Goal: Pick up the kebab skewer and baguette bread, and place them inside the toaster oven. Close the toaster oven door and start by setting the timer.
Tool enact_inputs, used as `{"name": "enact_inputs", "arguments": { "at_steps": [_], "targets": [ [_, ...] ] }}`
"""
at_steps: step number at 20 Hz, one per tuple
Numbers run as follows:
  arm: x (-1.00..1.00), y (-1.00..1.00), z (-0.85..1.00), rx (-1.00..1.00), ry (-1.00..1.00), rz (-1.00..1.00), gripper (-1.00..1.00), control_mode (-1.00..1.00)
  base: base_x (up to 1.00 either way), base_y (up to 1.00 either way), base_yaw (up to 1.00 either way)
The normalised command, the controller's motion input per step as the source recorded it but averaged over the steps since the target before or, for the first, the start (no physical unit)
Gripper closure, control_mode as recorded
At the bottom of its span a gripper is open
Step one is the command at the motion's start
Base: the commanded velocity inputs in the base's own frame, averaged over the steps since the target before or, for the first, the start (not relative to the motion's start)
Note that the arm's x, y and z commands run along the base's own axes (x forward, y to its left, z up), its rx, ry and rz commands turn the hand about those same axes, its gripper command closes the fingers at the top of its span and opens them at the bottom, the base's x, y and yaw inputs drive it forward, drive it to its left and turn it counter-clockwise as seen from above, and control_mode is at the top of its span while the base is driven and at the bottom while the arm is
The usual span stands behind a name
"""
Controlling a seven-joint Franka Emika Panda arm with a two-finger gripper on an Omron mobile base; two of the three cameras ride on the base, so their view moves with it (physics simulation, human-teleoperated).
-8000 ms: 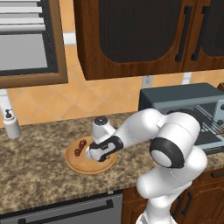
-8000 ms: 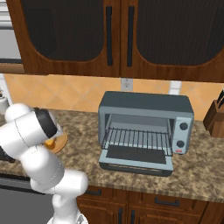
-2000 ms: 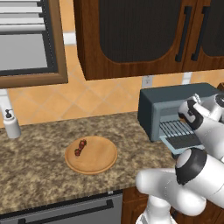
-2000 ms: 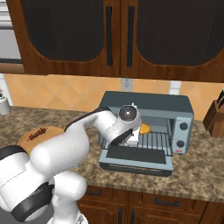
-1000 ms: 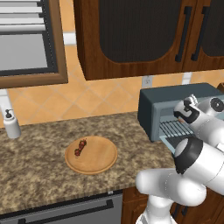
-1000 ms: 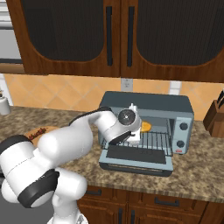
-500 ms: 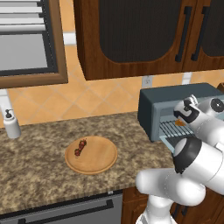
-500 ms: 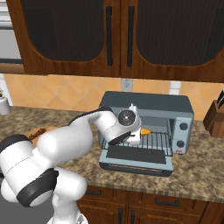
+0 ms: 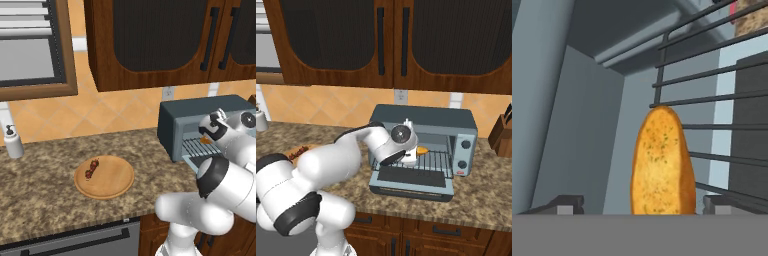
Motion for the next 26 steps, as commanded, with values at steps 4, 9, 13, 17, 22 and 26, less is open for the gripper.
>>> {"name": "enact_inputs", "arguments": {
  "at_steps": [4, 9, 13, 17, 22, 26],
  "targets": [
    [-0.35, -0.09, 0.37, 0.00, 0.06, 0.00, -1.00, -1.00, 0.00, 0.00, 0.00],
    [-0.72, -0.11, 0.39, 0.00, 0.05, 0.00, -1.00, -1.00, 0.00, 0.00, 0.00],
    [-0.82, -0.06, 0.39, 0.00, 0.03, 0.00, -1.00, -1.00, 0.00, 0.00, 0.00],
    [-0.90, 0.00, 0.23, 0.00, 0.15, 0.00, -1.00, -1.00, 0.00, 0.00, 0.00],
    [-0.70, 0.15, 0.28, 0.00, 0.31, 0.00, -1.00, -1.00, 0.00, 0.00, 0.00],
    [-0.07, 0.72, 0.14, 0.00, 0.40, 0.13, -1.00, -1.00, 0.00, 0.00, 0.00]
  ]
}}
